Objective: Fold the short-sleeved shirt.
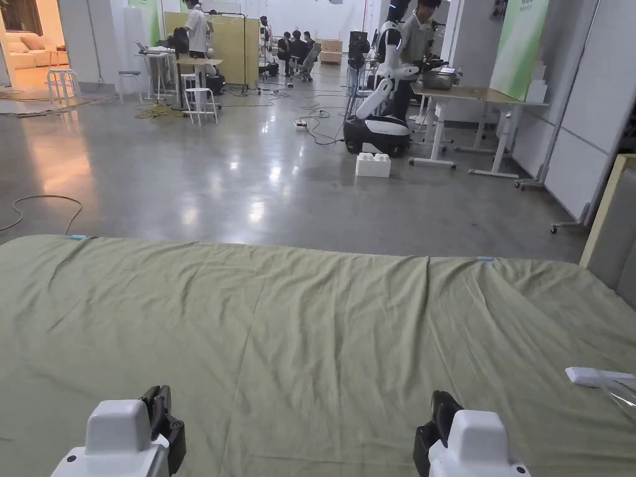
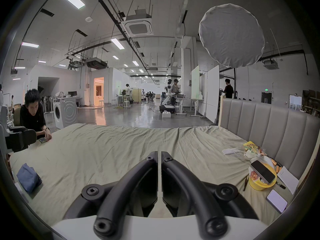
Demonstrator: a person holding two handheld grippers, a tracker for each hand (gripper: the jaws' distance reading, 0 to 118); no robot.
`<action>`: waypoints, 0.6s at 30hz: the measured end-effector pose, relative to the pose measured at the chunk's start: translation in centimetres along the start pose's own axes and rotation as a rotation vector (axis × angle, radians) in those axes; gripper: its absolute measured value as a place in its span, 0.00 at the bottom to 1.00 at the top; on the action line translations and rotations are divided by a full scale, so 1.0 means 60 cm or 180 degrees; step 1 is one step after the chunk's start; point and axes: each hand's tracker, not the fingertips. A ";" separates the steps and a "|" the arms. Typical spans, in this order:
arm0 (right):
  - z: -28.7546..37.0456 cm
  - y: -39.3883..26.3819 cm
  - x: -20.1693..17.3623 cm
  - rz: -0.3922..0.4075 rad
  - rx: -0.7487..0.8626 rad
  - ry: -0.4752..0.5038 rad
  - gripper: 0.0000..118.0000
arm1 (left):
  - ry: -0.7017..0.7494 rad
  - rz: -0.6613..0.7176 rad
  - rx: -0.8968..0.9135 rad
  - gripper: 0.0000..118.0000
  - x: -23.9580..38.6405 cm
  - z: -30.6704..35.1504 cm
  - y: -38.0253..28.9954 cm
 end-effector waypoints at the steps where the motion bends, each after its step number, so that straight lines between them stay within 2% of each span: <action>1: 0.000 0.000 -0.001 -0.0011 -0.0001 0.0002 0.03 | -0.0006 -0.0015 0.0000 0.04 0.001 0.000 0.000; 4: -0.003 0.000 -0.003 -0.0032 -0.0035 0.0033 0.06 | -0.0014 -0.0036 -0.0007 0.04 0.002 -0.001 0.002; 5: -0.004 -0.001 -0.005 -0.0042 -0.0064 0.0025 0.14 | -0.0010 -0.0048 -0.0002 0.05 0.003 -0.001 0.001; 6: -0.004 -0.001 -0.005 -0.0019 -0.0061 0.0020 0.31 | -0.0014 -0.0064 -0.0011 0.10 0.002 -0.001 0.001; 7: -0.005 -0.002 -0.006 -0.0008 -0.0069 0.0014 0.37 | -0.0011 -0.0080 -0.0024 0.15 0.002 -0.002 0.001; 8: -0.005 -0.003 -0.006 -0.0013 -0.0068 0.0017 0.39 | 0.0000 -0.0082 -0.0027 0.22 0.003 -0.002 0.000; 9: -0.006 -0.004 -0.006 -0.0028 -0.0076 0.0023 0.45 | 0.0002 -0.0076 -0.0022 0.38 0.003 -0.001 -0.001; 10: -0.008 -0.006 -0.008 -0.0047 -0.0099 0.0001 0.53 | 0.0002 -0.0066 -0.0015 0.52 0.001 -0.001 -0.002; 11: -0.010 -0.007 -0.010 -0.0037 -0.0100 -0.0031 0.63 | 0.0017 -0.0092 0.0020 0.62 0.000 -0.001 -0.001; 12: -0.011 -0.007 -0.012 -0.0017 -0.0101 -0.0053 0.71 | 0.0049 -0.0096 0.0021 0.65 0.002 -0.002 -0.003; 13: -0.013 -0.007 -0.013 -0.0006 -0.0107 -0.0074 0.74 | 0.0082 -0.0112 0.0025 0.65 0.003 -0.001 -0.004; 18: -0.014 -0.006 -0.020 0.0029 -0.0082 -0.0082 0.81 | 0.0092 -0.0110 0.0018 0.71 -0.002 -0.001 -0.005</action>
